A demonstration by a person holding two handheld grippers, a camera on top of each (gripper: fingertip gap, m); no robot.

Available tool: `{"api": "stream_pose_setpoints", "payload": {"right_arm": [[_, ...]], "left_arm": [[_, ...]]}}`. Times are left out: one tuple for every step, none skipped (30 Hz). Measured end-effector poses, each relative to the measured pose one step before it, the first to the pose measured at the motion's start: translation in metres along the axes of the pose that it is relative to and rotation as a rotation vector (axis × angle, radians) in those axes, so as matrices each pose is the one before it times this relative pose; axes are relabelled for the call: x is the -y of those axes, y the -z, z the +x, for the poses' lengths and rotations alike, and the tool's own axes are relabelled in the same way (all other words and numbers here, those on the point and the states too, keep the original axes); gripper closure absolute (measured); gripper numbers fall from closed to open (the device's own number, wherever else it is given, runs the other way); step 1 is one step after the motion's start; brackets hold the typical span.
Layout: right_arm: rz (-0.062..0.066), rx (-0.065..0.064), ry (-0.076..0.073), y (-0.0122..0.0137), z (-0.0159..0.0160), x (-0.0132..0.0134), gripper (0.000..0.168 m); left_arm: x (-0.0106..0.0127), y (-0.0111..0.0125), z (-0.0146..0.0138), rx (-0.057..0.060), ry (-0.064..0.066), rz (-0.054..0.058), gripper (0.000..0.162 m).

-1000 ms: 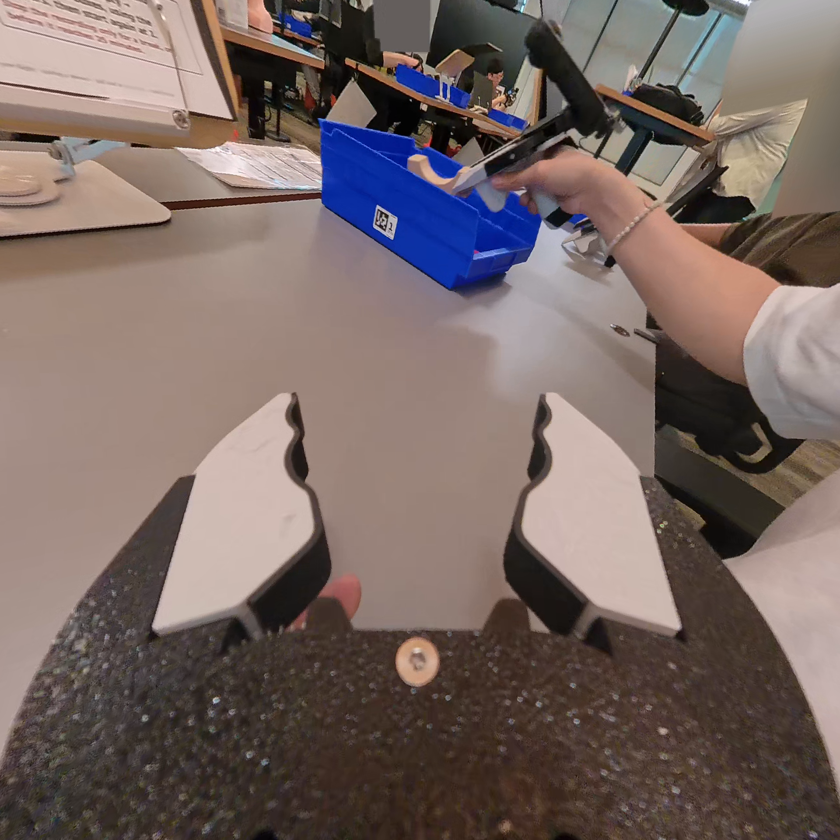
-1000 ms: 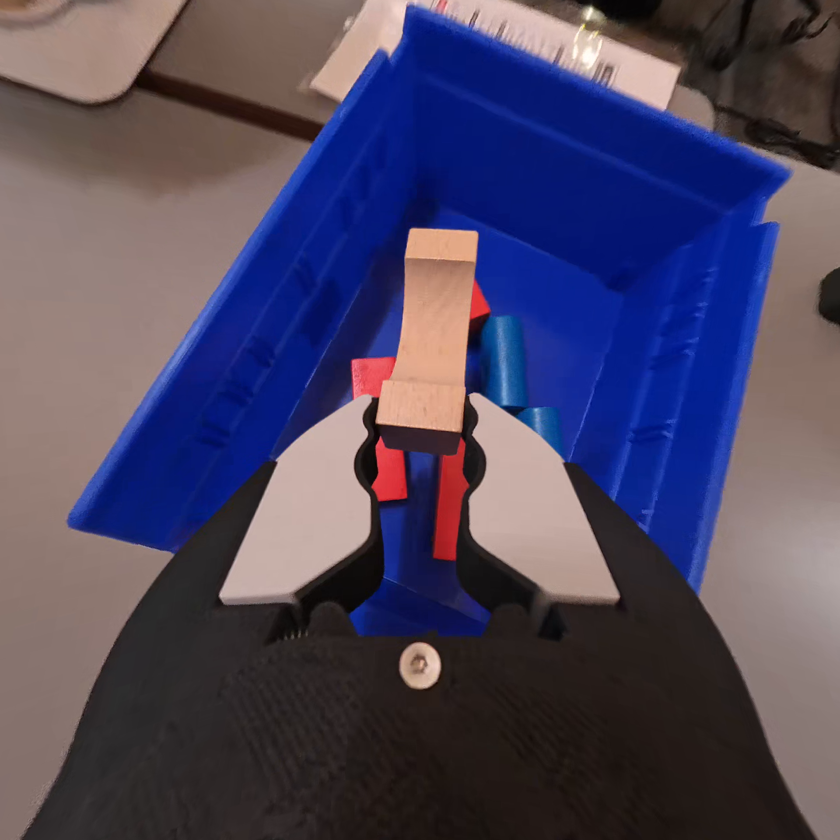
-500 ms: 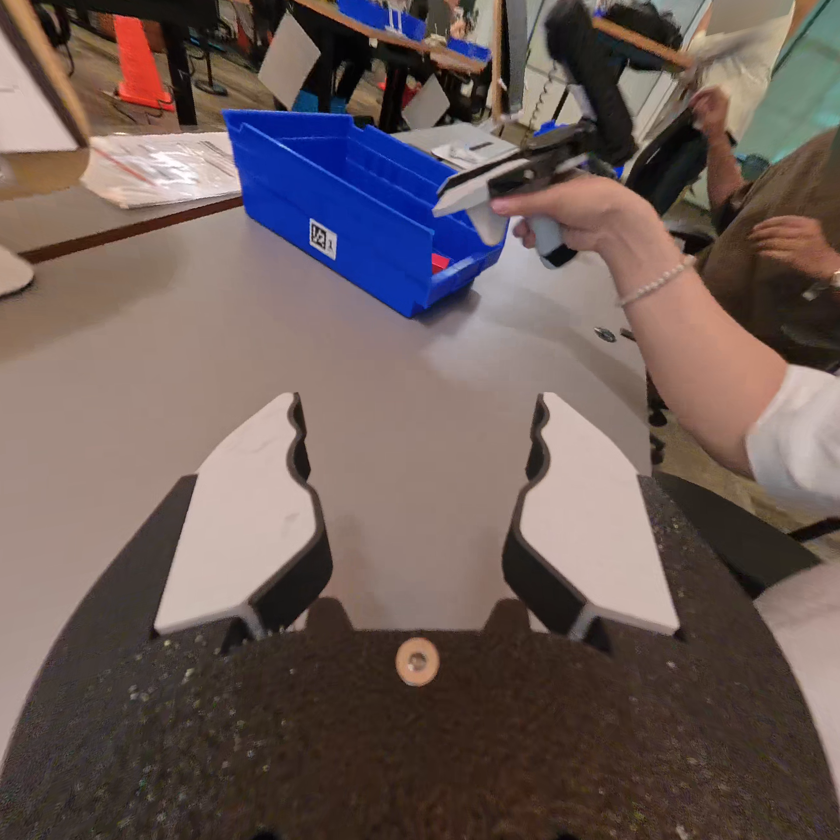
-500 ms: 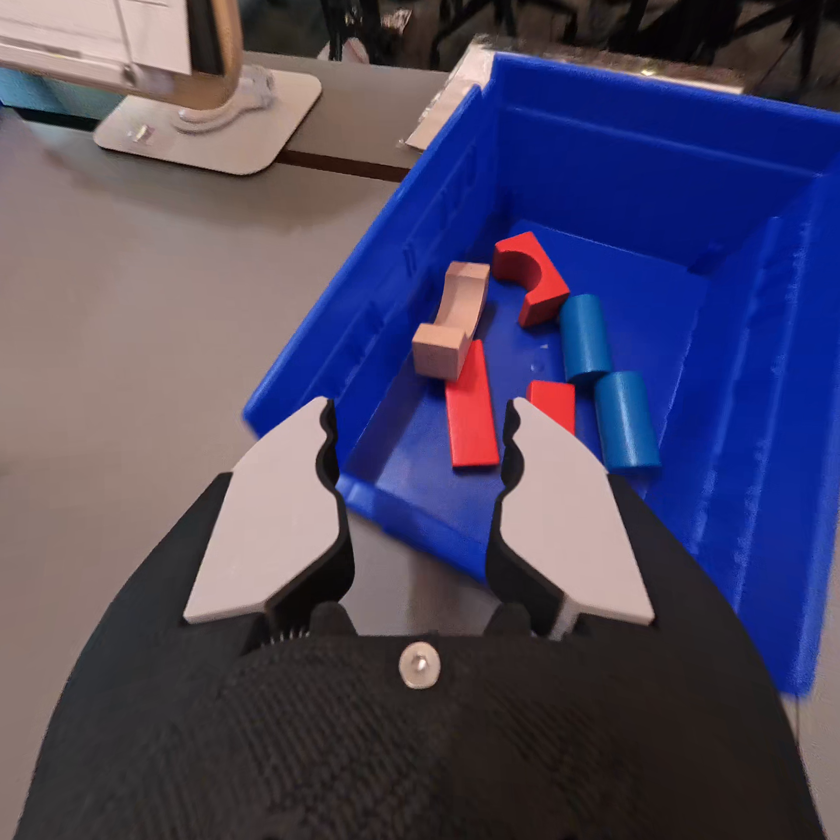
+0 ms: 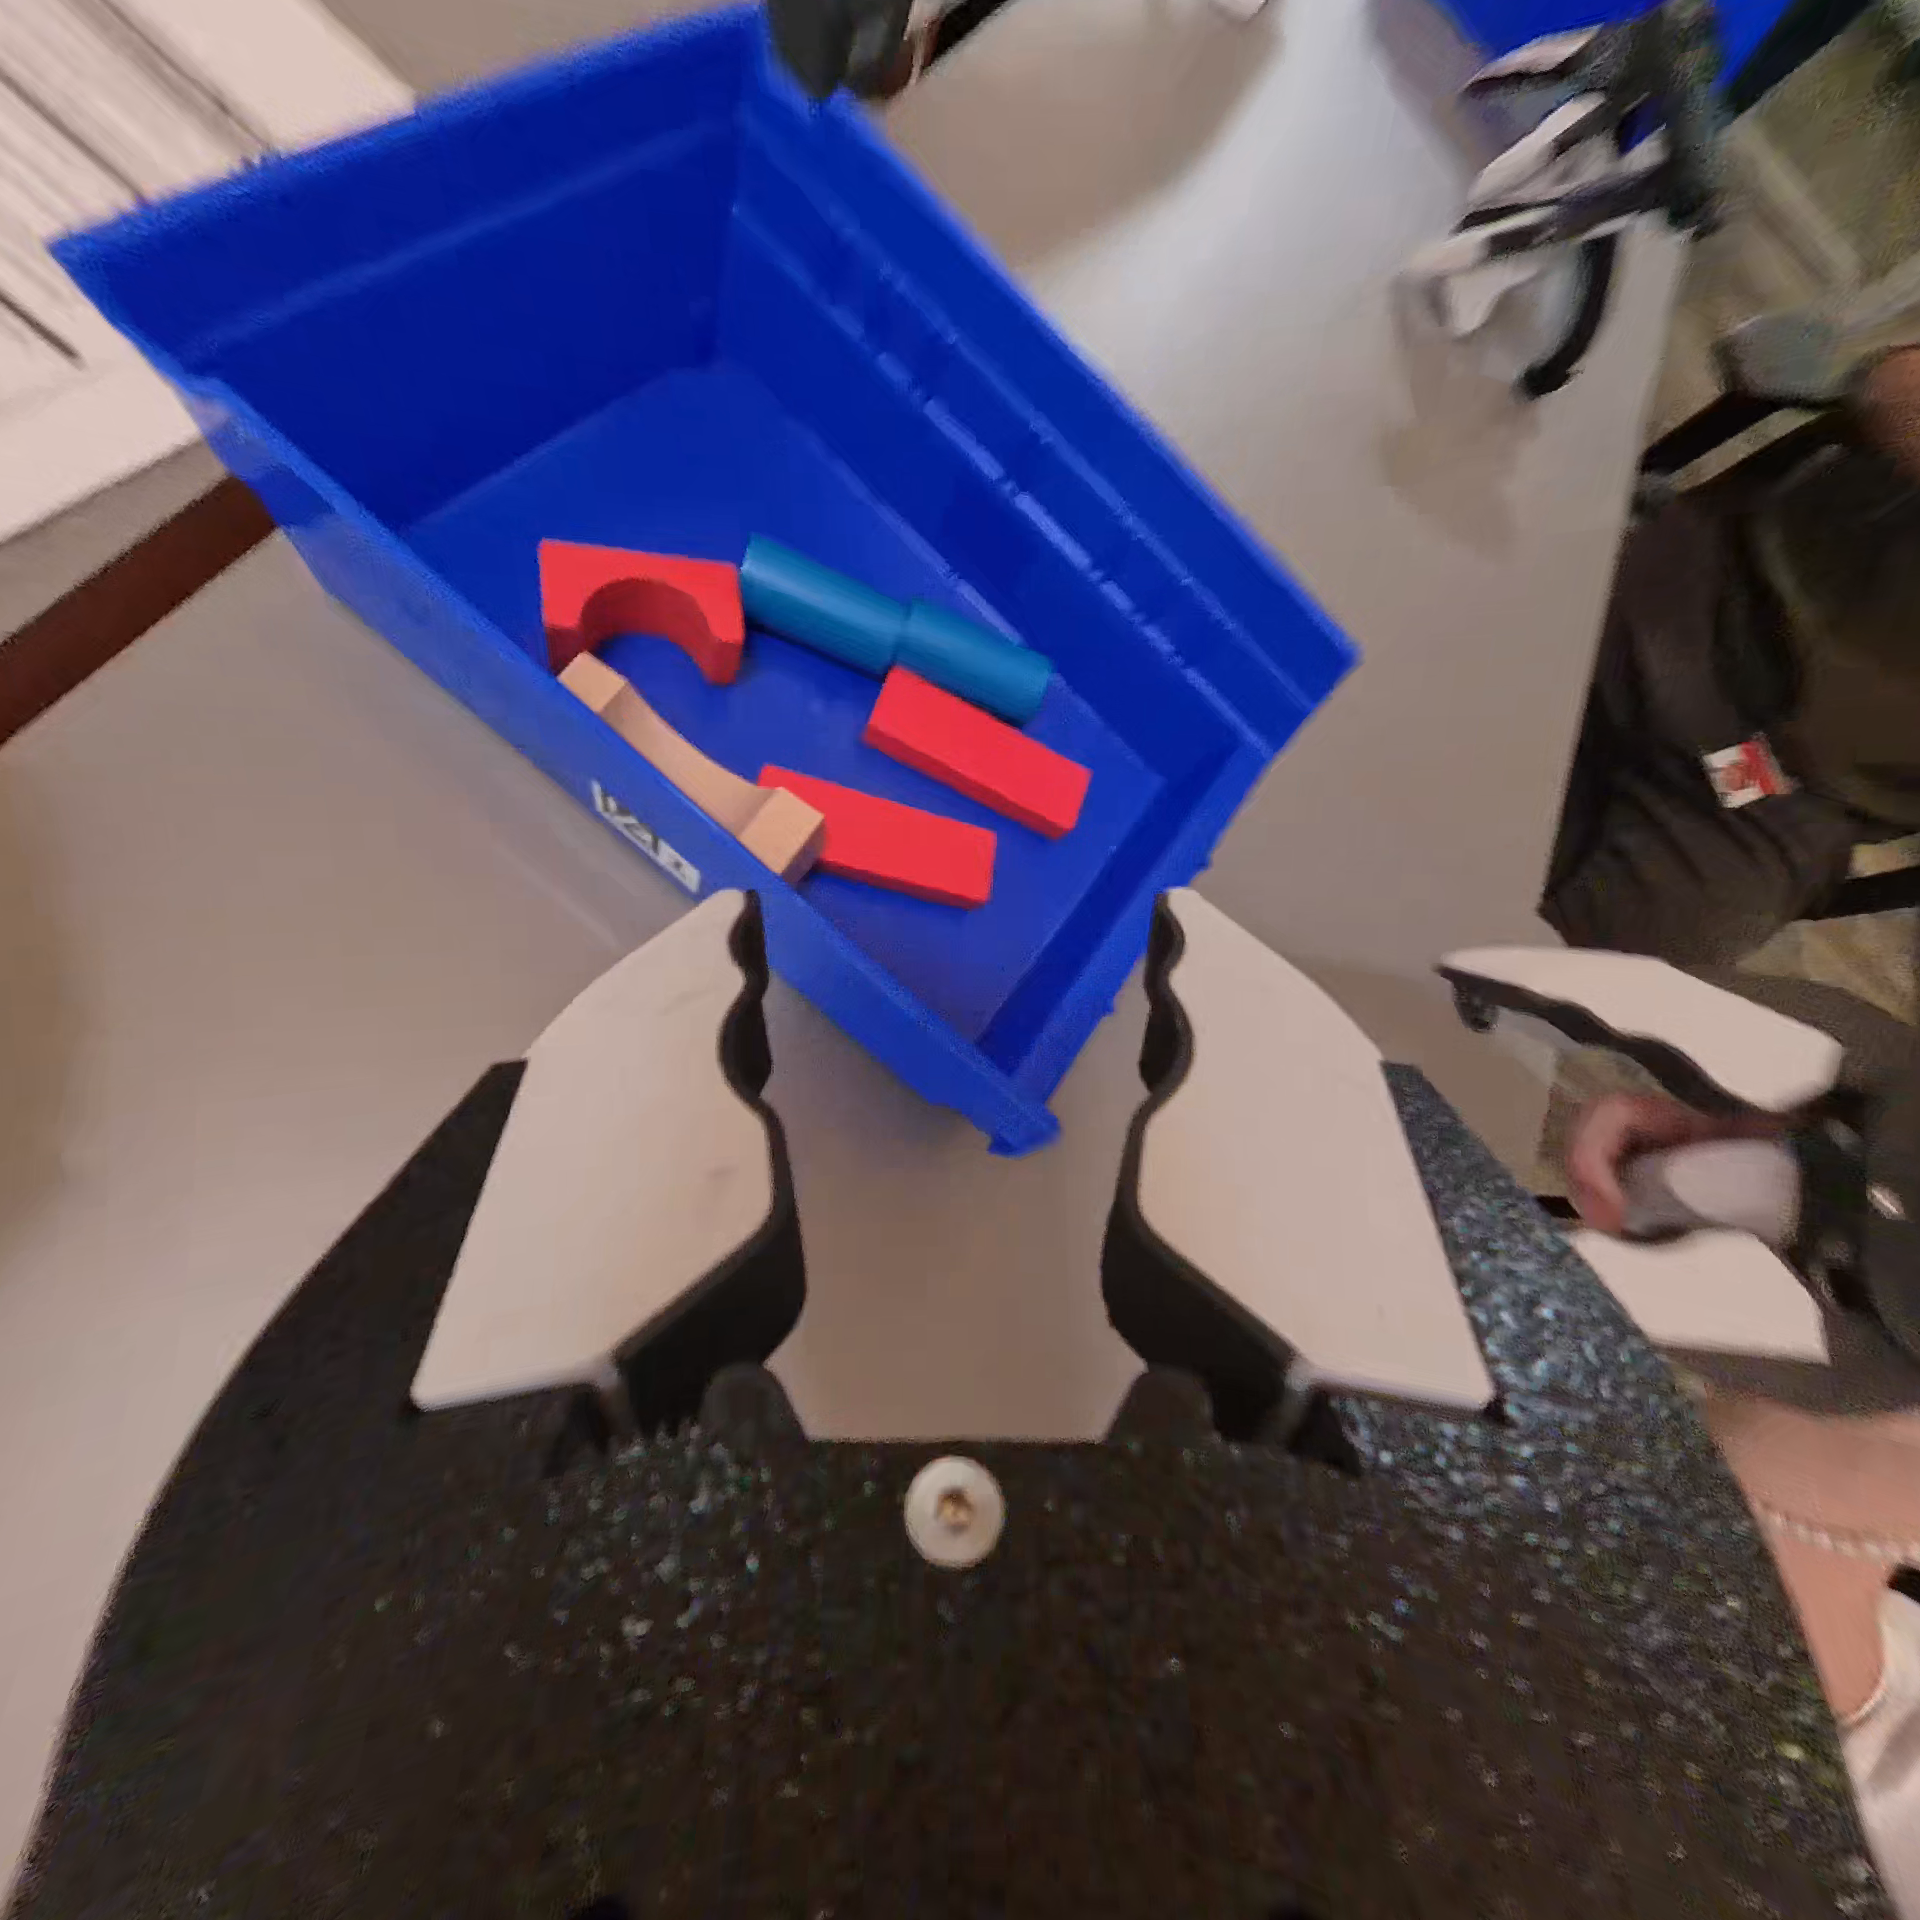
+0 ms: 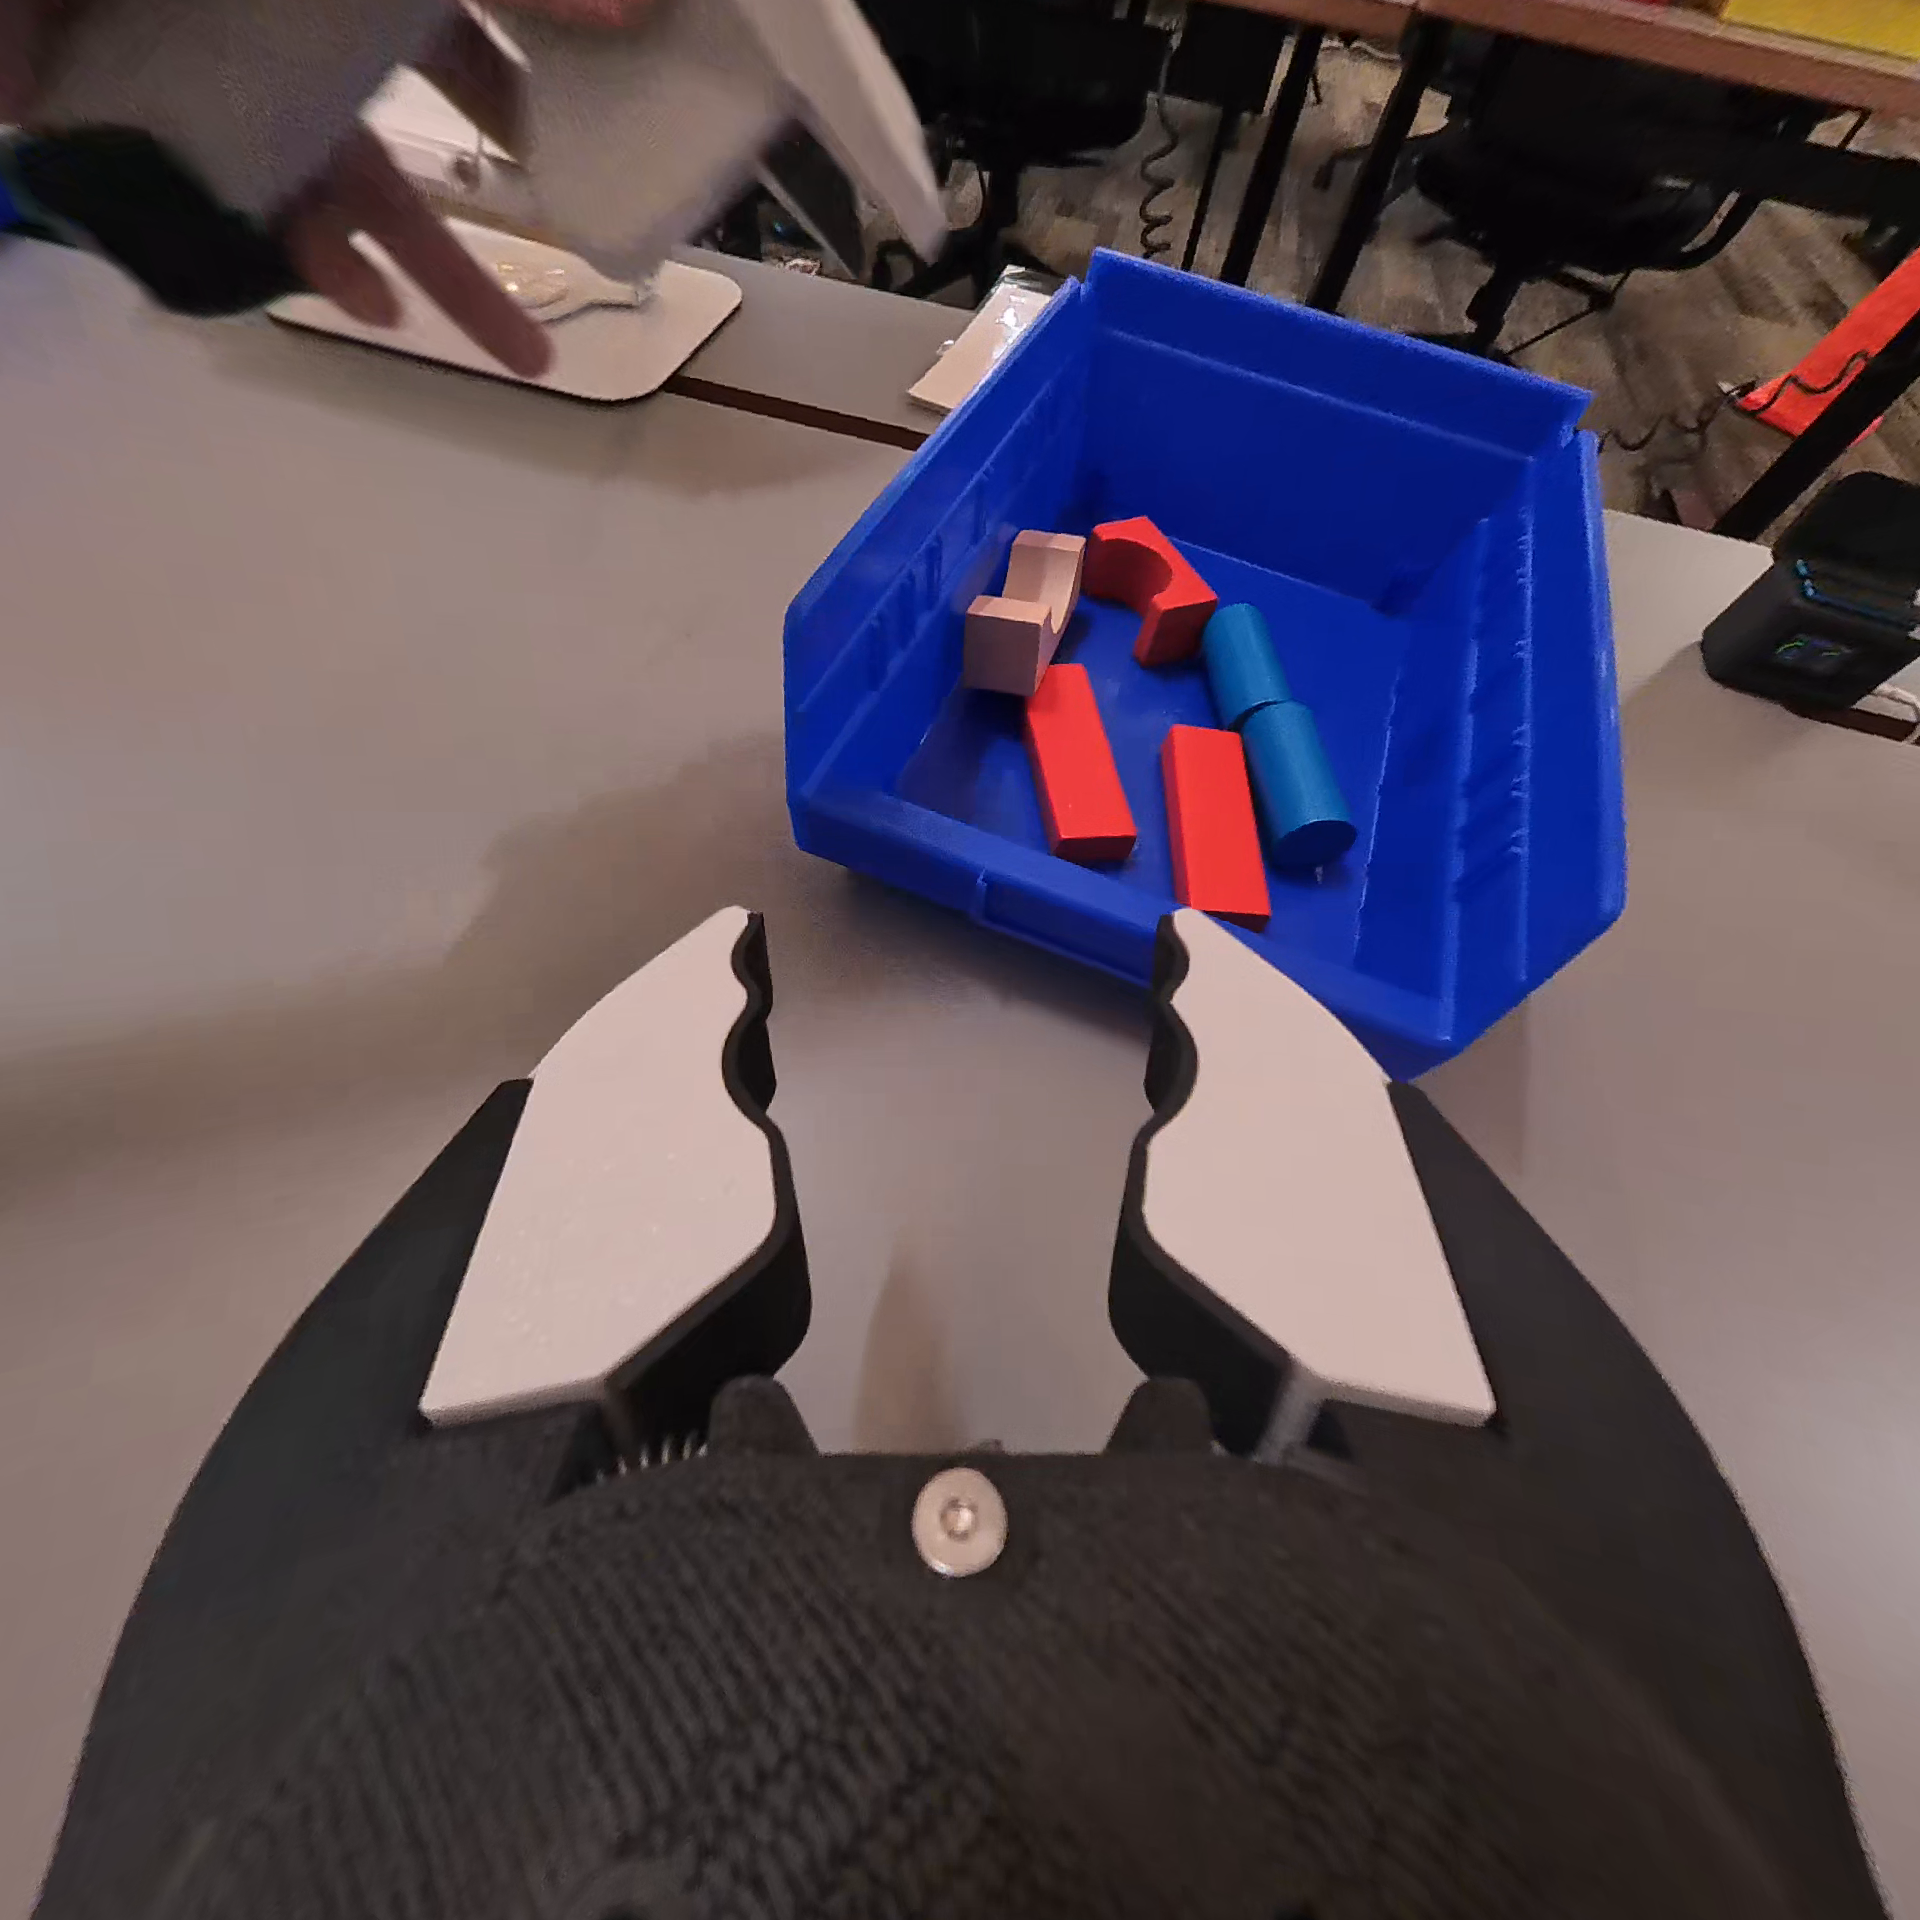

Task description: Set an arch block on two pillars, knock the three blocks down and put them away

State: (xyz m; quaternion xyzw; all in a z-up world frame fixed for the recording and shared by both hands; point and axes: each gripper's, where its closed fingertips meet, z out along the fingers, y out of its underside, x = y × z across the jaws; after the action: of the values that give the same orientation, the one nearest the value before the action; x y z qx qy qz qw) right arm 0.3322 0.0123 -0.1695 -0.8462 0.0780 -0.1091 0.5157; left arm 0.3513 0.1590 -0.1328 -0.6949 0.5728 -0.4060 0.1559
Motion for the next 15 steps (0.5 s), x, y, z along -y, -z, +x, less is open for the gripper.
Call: {"api": "stream_pose_setpoints", "payload": {"right_arm": [[-0.0039,-0.0019,0.0029,0.0014,0.00044,0.00029,0.097],[-0.0042,-0.0036,0.0119,0.00221,0.00069,0.0005,0.097],[0.0013,-0.0116,0.0174,0.00222,0.00224,0.0009,0.097],[-0.0005,-0.0165,0.0111,0.00193,0.00329,0.00053,0.097],[-0.0057,-0.0065,0.0013,0.00159,0.00237,0.00023,0.097],[-0.0044,0.007,-0.0075,0.00113,0.00072,0.00055,0.097],[-0.0067,0.0135,-0.0125,0.00118,0.00009,-0.00008,0.097],[-0.0128,0.0069,-0.0132,0.00176,0.00132,-0.00063,0.097],[-0.0099,-0.0104,-0.0164,0.00214,0.00348,-0.00022,0.097],[-0.0051,-0.0179,-0.0146,0.00218,0.00387,0.0003,0.097],[-0.0044,-0.0124,-0.0056,0.00179,0.00236,0.00031,0.097],[-0.0088,-0.0011,0.0013,0.00129,-0.00003,-0.00021,0.097],[-0.0112,0.0069,0.0057,0.00141,-0.00197,0.00001,0.097],[-0.0078,0.0075,0.0075,0.00127,-0.00273,0.00074,0.097],[-0.01,0.0065,0.0073,0.00134,-0.00307,0.00045,0.097]], "left_arm": [[0.0014,-0.0133,-0.00845,0.0314,0.0215,-0.0582,0.089],[-0.00046,-0.01195,-0.01103,0.0509,0.0111,-0.0599,0.085],[-0.00267,-0.01117,-0.01232,0.0611,0.0101,-0.0636,0.079],[-0.00397,-0.01084,-0.01132,0.0545,0.0183,-0.0647,0.077],[-0.00448,-0.01037,-0.0092,0.042,0.0258,-0.0607,0.077],[-0.00369,-0.00945,-0.00615,0.0251,0.0233,-0.049,0.077],[-0.00271,-0.00844,-0.00231,0.005,0.0225,-0.035,0.077],[-0.00231,-0.00726,0.00034,-0.006,0.022,-0.0263,0.077],[-0.00176,-0.00632,0.00164,-0.0093,0.0164,-0.0207,0.074],[-0.00088,-0.00533,0.00237,-0.0111,0.015,-0.0129,0.074],[0.00035,-0.0045,0.00193,-0.0066,0.0138,-0.0021,0.076],[0.00119,-0.00401,0.00006,0.0041,0.0111,0.0042,0.079],[0.00099,-0.00389,-0.00196,0.0148,0.0107,0.002,0.082],[-0.00005,-0.00393,-0.00237,0.0166,0.009,-0.0033,0.092],[-0.00138,-0.00405,-0.00039,0.0063,0.0005,-0.0085,0.112]]}}
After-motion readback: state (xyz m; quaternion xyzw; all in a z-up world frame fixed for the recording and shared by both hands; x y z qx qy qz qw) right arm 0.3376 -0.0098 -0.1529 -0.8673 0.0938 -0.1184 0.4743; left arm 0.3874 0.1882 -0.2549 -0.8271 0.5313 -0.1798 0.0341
